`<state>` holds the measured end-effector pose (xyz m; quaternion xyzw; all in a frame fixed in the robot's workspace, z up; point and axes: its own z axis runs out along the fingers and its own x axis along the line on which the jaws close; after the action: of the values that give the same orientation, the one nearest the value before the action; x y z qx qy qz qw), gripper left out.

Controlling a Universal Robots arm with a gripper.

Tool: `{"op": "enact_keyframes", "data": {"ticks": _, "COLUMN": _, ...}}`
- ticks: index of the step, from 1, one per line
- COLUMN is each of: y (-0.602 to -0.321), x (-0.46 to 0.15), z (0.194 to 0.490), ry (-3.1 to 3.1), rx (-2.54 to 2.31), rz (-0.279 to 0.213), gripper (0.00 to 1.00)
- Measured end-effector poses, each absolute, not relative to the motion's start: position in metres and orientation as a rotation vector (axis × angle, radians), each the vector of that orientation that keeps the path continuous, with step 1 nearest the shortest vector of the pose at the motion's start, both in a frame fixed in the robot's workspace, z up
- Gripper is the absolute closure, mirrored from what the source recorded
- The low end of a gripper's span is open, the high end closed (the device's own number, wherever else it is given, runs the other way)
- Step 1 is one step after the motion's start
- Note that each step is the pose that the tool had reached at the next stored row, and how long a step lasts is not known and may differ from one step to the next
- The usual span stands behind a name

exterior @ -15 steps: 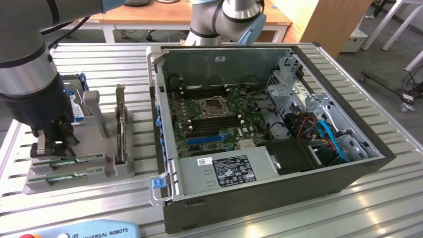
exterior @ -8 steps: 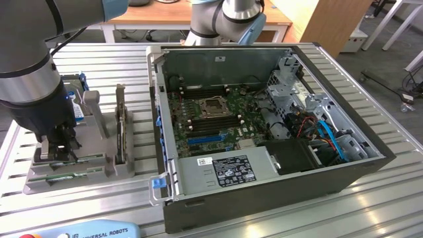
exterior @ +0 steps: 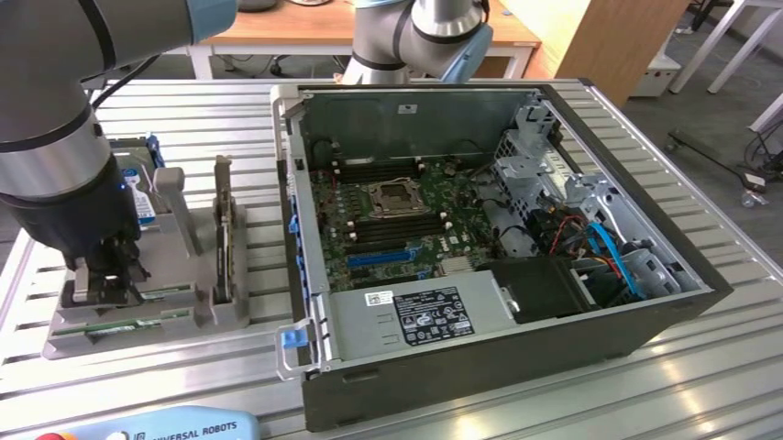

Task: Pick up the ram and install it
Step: 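Pick up the ram and move it above insertion slot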

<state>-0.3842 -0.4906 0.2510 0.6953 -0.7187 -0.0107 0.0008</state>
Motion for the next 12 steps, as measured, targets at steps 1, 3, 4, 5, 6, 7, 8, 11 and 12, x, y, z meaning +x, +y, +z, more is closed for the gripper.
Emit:
{"op": "enact_keyframes", "data": {"ticks": 1, "y": -0.491, "x": -0.384, "z": 0.250, "ry": -2.257, "rx": 2.183, "rz": -0.033, "gripper": 0.64}}
{"op": "enact_keyframes", "data": {"ticks": 3, "y": -0.492, "x": -0.384, "z": 0.247, "ry": -2.257, "rx": 2.183, "rz": -0.034, "gripper": 0.64}}
{"op": "enact_keyframes", "data": {"ticks": 4, "y": -0.492, "x": -0.384, "z": 0.245, "ry": -2.257, "rx": 2.183, "rz": -0.033, "gripper": 0.64}}
{"op": "enact_keyframes", "data": {"ticks": 5, "y": -0.493, "x": -0.384, "z": 0.243, "ry": -2.257, "rx": 2.183, "rz": -0.034, "gripper": 0.64}}
{"op": "enact_keyframes", "data": {"ticks": 6, "y": -0.493, "x": -0.384, "z": 0.241, "ry": -2.257, "rx": 2.183, "rz": -0.034, "gripper": 0.64}}
{"op": "enact_keyframes", "data": {"ticks": 7, "y": -0.493, "x": -0.384, "z": 0.239, "ry": -2.257, "rx": 2.183, "rz": -0.034, "gripper": 0.64}}
{"op": "enact_keyframes", "data": {"ticks": 8, "y": -0.493, "x": -0.384, "z": 0.238, "ry": -2.257, "rx": 2.183, "rz": -0.034, "gripper": 0.64}}
{"op": "enact_keyframes", "data": {"ticks": 11, "y": -0.494, "x": -0.384, "z": 0.233, "ry": -2.257, "rx": 2.183, "rz": -0.034, "gripper": 0.64}}
{"op": "enact_keyframes", "data": {"ticks": 12, "y": -0.494, "x": -0.384, "z": 0.231, "ry": -2.257, "rx": 2.183, "rz": -0.034, "gripper": 0.64}}
